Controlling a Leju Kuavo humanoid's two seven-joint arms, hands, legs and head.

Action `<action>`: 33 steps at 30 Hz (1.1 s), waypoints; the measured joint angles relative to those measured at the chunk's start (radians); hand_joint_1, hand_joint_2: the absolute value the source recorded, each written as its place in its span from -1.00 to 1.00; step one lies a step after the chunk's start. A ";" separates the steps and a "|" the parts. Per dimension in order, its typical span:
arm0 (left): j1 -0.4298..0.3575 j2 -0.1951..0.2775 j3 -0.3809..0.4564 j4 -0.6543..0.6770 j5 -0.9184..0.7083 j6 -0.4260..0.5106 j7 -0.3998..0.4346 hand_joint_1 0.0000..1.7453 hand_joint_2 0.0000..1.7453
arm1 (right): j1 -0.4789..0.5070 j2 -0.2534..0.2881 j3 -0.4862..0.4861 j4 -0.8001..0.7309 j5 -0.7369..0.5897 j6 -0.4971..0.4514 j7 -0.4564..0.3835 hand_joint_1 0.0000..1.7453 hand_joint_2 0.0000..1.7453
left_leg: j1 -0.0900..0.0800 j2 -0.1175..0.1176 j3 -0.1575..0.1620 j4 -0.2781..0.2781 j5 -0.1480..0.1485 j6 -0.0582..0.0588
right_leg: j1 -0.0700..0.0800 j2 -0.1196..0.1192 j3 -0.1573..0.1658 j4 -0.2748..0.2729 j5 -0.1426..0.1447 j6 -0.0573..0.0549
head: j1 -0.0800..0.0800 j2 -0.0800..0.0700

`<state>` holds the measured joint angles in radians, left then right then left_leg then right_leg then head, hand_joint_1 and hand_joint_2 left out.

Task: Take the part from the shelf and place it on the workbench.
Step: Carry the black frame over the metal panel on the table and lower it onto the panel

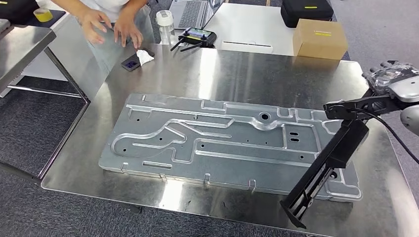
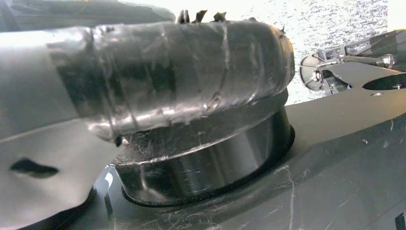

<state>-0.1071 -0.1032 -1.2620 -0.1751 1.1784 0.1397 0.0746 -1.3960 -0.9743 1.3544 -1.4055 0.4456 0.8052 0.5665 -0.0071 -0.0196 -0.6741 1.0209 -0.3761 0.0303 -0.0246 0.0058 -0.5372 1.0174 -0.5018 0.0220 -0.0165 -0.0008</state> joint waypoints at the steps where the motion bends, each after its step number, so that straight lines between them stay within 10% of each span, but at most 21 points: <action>1: 0.000 0.000 -0.001 0.000 0.000 0.000 0.000 -1.00 -1.00 | 0.001 -0.002 0.000 0.000 0.000 0.000 0.000 -1.00 -1.00 | 0.000 0.000 0.000 0.000 0.000 0.000 | 0.000 0.000 0.000 0.000 0.000 0.000 | 0.000 0.000; 33: 0.000 0.001 -0.004 0.000 0.000 -0.007 -0.003 -1.00 -1.00 | 0.042 -0.049 -0.060 0.000 0.009 0.011 0.000 -1.00 -1.00 | 0.000 0.000 0.000 0.000 0.000 0.000 | 0.000 0.000 0.000 0.000 0.000 0.000 | 0.000 0.000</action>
<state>-0.1075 -0.1022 -1.2655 -0.1751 1.1788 0.1328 0.0713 -1.3542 -1.0230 1.2947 -1.4054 0.4548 0.8158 0.5665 -0.0071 -0.0196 -0.6741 1.0209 -0.3762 0.0304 -0.0246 0.0060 -0.5372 1.0173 -0.5018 0.0220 -0.0164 -0.0008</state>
